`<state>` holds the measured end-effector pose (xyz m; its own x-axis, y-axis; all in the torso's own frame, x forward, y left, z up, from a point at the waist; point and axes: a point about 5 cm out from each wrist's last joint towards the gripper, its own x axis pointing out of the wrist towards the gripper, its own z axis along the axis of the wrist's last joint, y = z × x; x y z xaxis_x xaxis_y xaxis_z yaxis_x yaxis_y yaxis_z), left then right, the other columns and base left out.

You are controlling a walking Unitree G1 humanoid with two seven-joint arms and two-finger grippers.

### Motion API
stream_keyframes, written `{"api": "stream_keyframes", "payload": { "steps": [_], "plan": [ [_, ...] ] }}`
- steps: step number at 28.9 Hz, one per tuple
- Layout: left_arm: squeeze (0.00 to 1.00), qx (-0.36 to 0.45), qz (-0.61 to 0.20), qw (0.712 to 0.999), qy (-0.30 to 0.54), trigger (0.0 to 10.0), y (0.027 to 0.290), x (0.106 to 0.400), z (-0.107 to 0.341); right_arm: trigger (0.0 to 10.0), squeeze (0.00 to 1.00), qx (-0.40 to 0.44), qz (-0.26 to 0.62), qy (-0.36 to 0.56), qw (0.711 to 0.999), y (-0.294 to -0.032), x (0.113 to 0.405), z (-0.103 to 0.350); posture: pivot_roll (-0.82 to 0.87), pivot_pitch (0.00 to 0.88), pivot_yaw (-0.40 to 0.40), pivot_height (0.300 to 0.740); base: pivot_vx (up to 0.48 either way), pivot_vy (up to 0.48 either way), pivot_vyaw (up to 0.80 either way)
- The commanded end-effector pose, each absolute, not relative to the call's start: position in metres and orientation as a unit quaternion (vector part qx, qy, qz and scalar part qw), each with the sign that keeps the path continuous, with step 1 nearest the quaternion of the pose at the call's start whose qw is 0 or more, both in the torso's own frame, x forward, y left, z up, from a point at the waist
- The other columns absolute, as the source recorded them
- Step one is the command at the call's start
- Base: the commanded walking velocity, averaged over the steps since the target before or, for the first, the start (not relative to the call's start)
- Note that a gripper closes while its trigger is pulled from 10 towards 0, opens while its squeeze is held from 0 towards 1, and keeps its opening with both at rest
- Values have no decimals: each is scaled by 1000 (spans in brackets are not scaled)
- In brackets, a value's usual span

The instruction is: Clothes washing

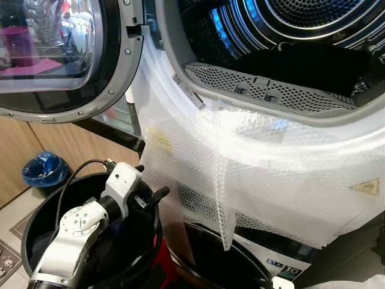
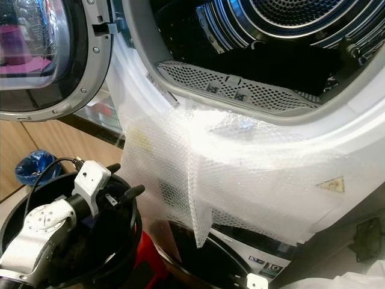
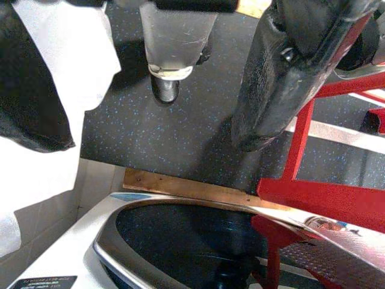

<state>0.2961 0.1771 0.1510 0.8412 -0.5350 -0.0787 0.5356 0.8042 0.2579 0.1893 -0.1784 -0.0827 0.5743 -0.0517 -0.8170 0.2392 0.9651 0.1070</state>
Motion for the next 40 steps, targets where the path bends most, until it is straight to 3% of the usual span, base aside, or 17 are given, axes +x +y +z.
{"api": "stream_keyframes", "payload": {
  "steps": [1,11,13,18,29,40],
  "plan": [
    [0,139,-290,947,0,10000,176,293,153,10000,0,103,-84,462,877,-179,184,-85,13,15,-17,740,0,0,0],
    [0,140,-331,933,22,10000,173,295,148,10000,0,98,-82,464,876,-180,183,-86,10,0,-20,740,0,0,0],
    [1000,138,-337,931,32,10000,174,295,146,10000,0,99,-83,464,876,-180,183,-86,6,0,-20,740,0,0,0],
    [1000,160,-333,928,46,10000,182,295,145,10000,0,100,-85,464,876,-180,182,-86,2,0,-16,740,0,0,0],
    [1000,178,-300,930,114,10000,241,282,146,10000,0,96,-85,469,874,-181,181,-87,22,0,-19,740,0,0,0],
    [1000,200,-328,913,136,10000,246,299,139,10000,0,89,-90,468,874,-191,179,-86,11,56,-70,740,0,0,0]
  ]
}}
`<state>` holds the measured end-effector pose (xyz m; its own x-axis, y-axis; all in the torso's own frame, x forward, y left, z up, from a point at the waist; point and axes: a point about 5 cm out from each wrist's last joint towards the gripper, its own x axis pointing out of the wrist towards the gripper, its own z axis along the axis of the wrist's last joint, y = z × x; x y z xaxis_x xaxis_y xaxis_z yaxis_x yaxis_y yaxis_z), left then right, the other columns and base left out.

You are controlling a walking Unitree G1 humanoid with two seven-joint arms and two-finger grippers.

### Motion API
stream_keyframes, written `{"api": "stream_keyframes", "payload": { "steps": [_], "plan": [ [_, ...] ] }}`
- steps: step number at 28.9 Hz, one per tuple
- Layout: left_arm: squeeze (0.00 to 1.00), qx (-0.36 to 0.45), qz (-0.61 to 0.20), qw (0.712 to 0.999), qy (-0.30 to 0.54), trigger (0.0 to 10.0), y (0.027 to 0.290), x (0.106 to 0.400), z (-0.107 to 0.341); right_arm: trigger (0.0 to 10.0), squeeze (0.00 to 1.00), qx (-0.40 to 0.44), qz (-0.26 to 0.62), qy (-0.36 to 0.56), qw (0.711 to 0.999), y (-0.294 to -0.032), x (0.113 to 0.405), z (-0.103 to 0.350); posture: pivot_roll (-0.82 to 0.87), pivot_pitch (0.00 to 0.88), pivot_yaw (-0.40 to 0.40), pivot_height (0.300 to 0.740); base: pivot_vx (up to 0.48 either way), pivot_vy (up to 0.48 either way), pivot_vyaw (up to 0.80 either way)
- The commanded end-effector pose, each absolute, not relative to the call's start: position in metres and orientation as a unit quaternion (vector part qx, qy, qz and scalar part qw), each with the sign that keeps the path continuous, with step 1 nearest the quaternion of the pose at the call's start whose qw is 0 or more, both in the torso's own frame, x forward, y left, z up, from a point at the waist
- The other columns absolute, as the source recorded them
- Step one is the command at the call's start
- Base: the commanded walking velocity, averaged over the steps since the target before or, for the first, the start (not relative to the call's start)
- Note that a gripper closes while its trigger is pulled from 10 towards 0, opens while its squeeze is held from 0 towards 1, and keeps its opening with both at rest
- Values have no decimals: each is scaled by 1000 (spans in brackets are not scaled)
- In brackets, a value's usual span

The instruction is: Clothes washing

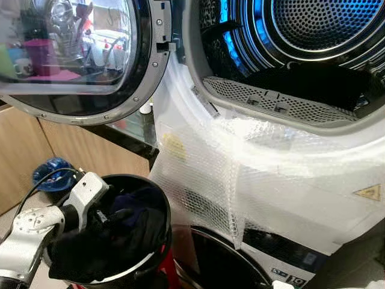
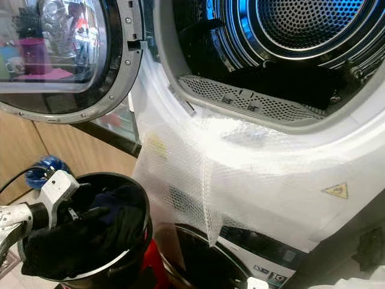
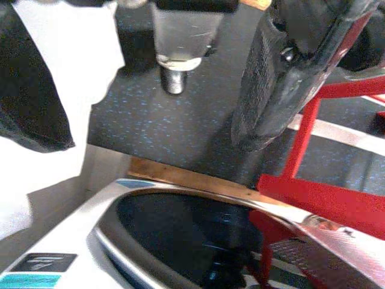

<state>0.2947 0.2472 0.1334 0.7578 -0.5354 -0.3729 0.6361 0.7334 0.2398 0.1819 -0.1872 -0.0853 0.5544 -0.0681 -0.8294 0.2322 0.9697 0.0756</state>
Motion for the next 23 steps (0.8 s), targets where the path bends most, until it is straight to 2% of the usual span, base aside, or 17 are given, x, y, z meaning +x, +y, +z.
{"api": "stream_keyframes", "payload": {
  "steps": [1,2,3,16,23],
  "plan": [
    [1000,212,-326,912,129,10000,244,303,140,10000,0,86,-92,471,873,-194,177,-87,7,68,-79,740,0,0,0],
    [1000,216,-325,912,128,10000,244,304,141,10000,0,86,-92,471,873,-195,176,-87,7,68,-79,740,0,0,0],
    [0,213,-330,911,123,10000,242,306,141,10000,0,85,-93,472,873,-196,175,-87,3,80,-88,740,0,0,0],
    [0,233,-352,894,153,10000,247,323,135,10000,0,66,-87,474,874,-211,172,-86,-49,176,-158,740,0,0,0],
    [0,236,-371,883,164,10000,246,325,134,10000,0,58,-82,473,875,-216,173,-84,-59,194,-171,740,0,0,0]
  ]
}}
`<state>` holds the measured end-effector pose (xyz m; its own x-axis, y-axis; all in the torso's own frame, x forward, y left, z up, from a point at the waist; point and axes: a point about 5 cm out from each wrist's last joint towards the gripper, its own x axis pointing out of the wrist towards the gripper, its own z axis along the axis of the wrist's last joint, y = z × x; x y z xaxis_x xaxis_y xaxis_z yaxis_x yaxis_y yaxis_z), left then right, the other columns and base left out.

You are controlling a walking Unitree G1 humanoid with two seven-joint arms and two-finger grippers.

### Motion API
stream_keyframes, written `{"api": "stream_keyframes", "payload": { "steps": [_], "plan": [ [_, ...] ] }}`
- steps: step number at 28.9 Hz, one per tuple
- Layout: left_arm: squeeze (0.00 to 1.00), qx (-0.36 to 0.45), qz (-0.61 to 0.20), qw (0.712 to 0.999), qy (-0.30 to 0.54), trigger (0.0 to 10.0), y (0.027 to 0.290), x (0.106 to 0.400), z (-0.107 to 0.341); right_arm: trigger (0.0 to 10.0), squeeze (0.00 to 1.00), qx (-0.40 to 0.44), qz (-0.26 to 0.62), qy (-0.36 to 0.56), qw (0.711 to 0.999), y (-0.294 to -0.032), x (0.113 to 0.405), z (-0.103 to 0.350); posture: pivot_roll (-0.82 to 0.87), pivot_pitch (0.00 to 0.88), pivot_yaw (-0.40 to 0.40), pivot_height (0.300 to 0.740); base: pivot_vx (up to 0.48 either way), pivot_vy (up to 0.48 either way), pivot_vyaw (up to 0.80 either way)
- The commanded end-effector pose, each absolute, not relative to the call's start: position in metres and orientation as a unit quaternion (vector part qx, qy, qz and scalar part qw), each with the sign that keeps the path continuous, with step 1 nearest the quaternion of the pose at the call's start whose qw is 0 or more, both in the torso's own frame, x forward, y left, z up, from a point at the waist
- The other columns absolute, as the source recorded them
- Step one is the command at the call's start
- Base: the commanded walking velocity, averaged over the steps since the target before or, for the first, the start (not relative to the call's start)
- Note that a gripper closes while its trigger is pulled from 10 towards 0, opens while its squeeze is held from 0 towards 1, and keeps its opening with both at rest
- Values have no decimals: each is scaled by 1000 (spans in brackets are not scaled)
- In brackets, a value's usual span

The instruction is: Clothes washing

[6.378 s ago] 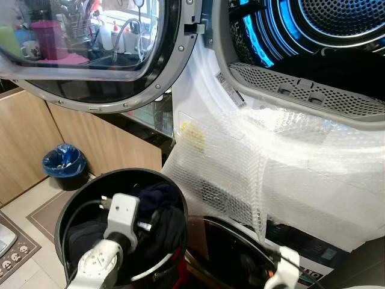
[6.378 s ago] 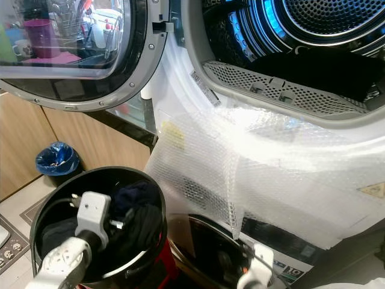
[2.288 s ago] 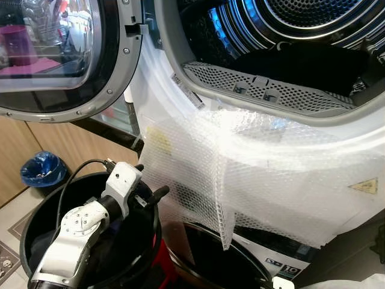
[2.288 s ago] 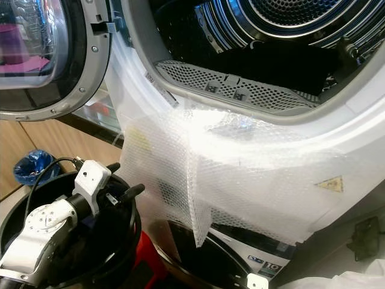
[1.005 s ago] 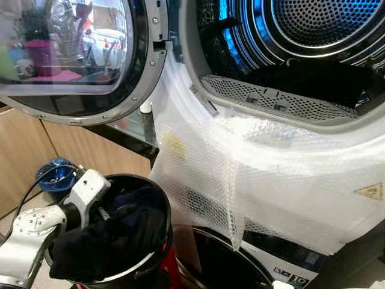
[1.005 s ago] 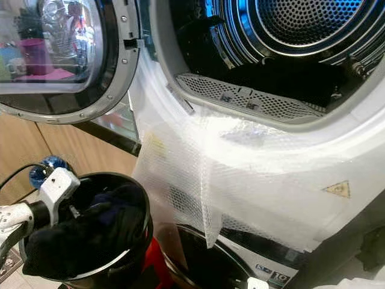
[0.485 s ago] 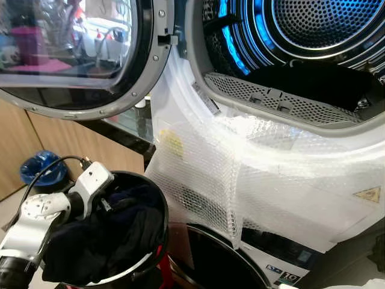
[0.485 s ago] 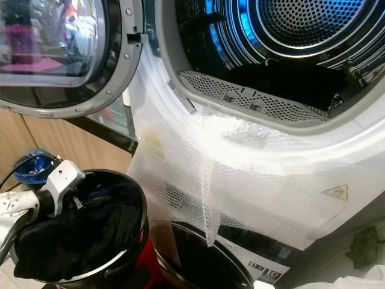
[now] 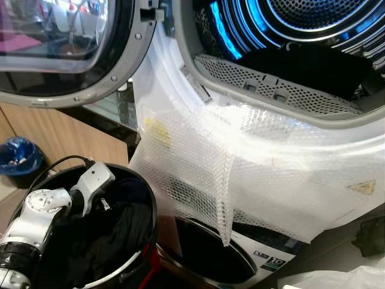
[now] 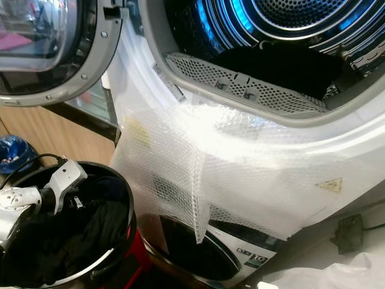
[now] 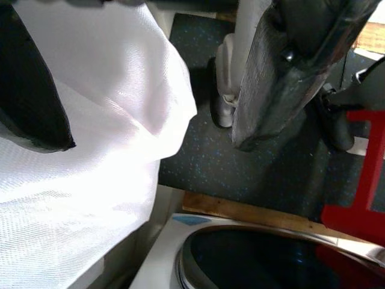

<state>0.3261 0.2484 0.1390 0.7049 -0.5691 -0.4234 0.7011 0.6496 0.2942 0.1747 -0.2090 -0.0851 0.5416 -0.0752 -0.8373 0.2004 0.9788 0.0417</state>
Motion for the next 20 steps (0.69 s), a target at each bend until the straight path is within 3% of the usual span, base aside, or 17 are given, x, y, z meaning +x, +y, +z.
{"api": "stream_keyframes", "payload": {
  "steps": [1,8,20],
  "plan": [
    [0,243,-377,877,174,10000,246,325,132,10000,0,58,-83,472,876,-217,175,-83,-68,199,-175,740,0,0,0],
    [0,300,-328,875,190,10000,253,333,128,10000,0,60,-81,469,877,-215,178,-83,-70,201,-172,740,0,0,0],
    [0,286,-266,909,146,10000,243,342,126,10000,0,58,-77,472,876,-214,176,-83,-71,199,-178,740,0,0,0]
  ]
}}
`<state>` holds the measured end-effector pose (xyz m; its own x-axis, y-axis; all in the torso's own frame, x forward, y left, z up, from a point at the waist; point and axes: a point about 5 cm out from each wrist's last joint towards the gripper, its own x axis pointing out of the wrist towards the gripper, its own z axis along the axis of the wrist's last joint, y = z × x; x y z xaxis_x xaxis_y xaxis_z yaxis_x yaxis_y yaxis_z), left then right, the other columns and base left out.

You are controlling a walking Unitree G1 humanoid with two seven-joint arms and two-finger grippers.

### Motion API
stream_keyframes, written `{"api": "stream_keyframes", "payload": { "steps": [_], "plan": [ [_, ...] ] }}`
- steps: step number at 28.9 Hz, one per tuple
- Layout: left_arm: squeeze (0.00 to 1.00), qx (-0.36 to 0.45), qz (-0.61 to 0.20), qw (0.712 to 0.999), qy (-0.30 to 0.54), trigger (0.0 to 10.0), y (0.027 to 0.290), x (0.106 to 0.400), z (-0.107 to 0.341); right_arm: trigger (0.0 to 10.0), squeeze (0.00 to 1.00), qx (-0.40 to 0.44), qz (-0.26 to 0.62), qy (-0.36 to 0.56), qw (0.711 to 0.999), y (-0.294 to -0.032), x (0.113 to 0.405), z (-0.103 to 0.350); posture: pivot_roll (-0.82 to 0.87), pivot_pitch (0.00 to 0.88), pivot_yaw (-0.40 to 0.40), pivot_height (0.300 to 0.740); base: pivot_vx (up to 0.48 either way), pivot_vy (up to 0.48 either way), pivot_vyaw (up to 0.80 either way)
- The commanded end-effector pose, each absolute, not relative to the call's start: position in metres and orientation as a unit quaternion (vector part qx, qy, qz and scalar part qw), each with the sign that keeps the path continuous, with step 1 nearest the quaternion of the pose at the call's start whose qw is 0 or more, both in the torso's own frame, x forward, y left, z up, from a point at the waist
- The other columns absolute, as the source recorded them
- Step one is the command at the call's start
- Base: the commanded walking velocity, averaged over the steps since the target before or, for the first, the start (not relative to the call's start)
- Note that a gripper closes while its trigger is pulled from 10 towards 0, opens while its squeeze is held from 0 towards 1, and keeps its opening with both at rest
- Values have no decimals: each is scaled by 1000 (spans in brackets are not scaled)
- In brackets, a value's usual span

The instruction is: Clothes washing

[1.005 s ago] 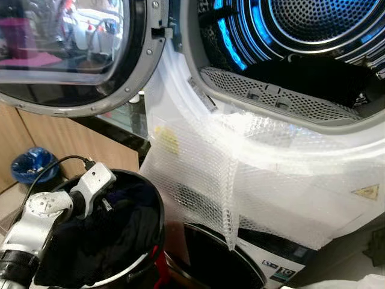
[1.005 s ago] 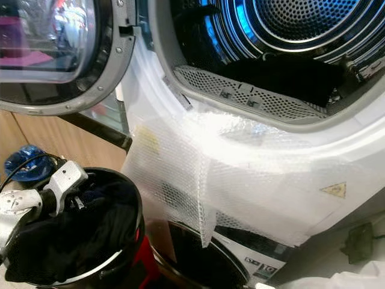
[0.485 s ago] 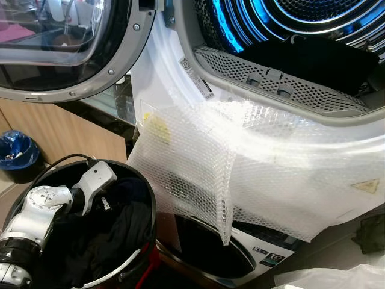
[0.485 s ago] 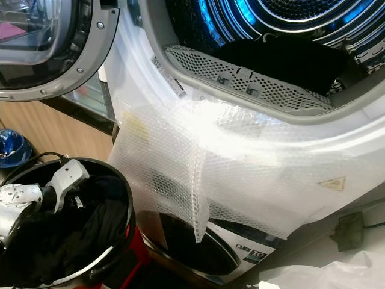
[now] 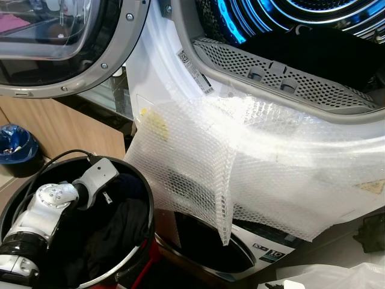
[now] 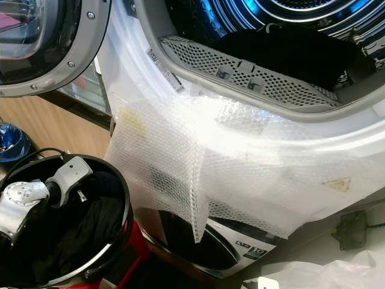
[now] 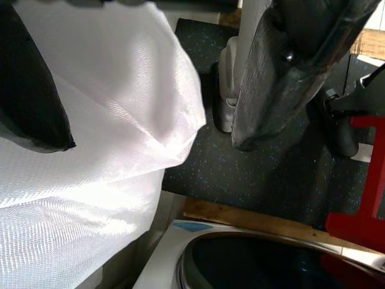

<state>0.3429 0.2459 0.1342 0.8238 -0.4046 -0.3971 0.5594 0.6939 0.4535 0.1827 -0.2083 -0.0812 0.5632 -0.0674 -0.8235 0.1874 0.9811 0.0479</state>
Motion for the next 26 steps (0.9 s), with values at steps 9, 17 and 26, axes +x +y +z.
{"api": "stream_keyframes", "payload": {
  "steps": [9,17,26],
  "plan": [
    [0,272,-262,914,147,0,232,343,114,10000,0,55,-69,473,877,-208,177,-84,-69,181,-169,740,0,0,0],
    [0,263,-256,919,142,0,228,344,111,10000,0,58,-67,470,878,-205,179,-84,-66,164,-158,740,0,0,0],
    [0,251,-243,927,137,0,225,345,109,10000,0,63,-68,472,877,-200,177,-85,-57,165,-142,740,0,0,0]
  ]
}}
